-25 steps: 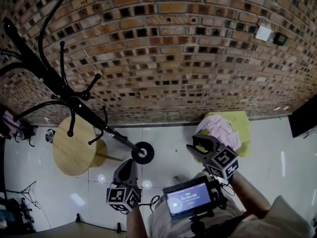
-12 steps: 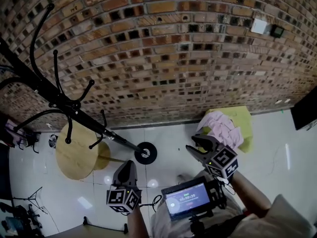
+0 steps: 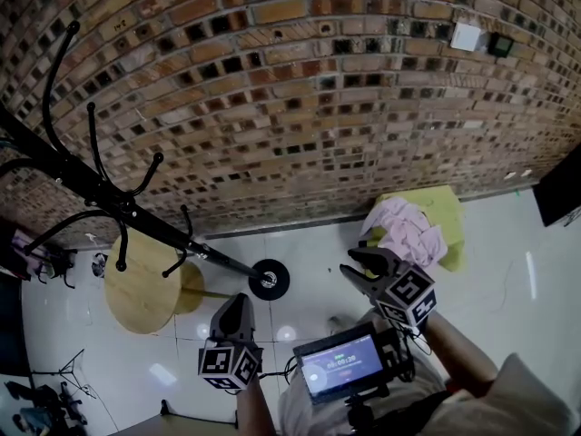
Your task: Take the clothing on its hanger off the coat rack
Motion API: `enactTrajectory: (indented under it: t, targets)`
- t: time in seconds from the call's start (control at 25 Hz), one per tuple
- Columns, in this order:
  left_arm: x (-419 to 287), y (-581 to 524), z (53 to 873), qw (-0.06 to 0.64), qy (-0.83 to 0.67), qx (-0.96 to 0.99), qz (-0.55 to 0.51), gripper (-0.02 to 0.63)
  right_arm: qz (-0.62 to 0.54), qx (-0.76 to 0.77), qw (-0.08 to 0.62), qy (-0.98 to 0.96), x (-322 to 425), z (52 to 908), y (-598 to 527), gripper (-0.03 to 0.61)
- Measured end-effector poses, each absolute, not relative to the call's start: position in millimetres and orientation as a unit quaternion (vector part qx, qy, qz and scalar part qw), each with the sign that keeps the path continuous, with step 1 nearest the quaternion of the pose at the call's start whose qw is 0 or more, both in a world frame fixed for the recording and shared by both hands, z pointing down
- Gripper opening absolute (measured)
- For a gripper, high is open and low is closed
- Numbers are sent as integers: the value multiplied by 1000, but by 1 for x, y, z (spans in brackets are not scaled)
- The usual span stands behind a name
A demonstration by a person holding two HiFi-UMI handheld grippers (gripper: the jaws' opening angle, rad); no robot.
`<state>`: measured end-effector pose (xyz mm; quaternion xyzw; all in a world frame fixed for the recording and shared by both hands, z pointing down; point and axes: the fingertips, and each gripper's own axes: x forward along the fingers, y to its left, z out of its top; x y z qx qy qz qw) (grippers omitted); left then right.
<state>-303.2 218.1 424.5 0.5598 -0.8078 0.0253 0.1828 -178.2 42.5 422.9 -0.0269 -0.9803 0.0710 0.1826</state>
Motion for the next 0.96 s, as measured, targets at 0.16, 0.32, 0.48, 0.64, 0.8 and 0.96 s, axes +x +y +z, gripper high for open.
enactTrajectory:
  t: [0.16, 0.32, 0.48, 0.64, 0.8, 0.96]
  targets:
    - [-304, 219, 425, 184, -808, 559, 25, 23, 68, -24, 171, -983, -180, 420, 42, 106]
    - [-303, 220, 425, 185, -808, 559, 25, 23, 65, -20, 172, -983, -180, 419, 43, 100]
    - [-302, 224, 426, 184, -809, 557, 25, 23, 57, -24, 179, -982, -179, 419, 46, 100]
    - [-301, 227, 426, 185, -810, 555, 23, 23, 61, -24, 181, -981, -177, 420, 50, 100]
    - [-297, 231, 428, 186, -810, 555, 22, 23, 58, -29, 189, -980, -173, 423, 53, 100]
    - [-293, 234, 430, 191, -809, 555, 22, 22, 49, -29, 182, -982, -172, 418, 55, 100]
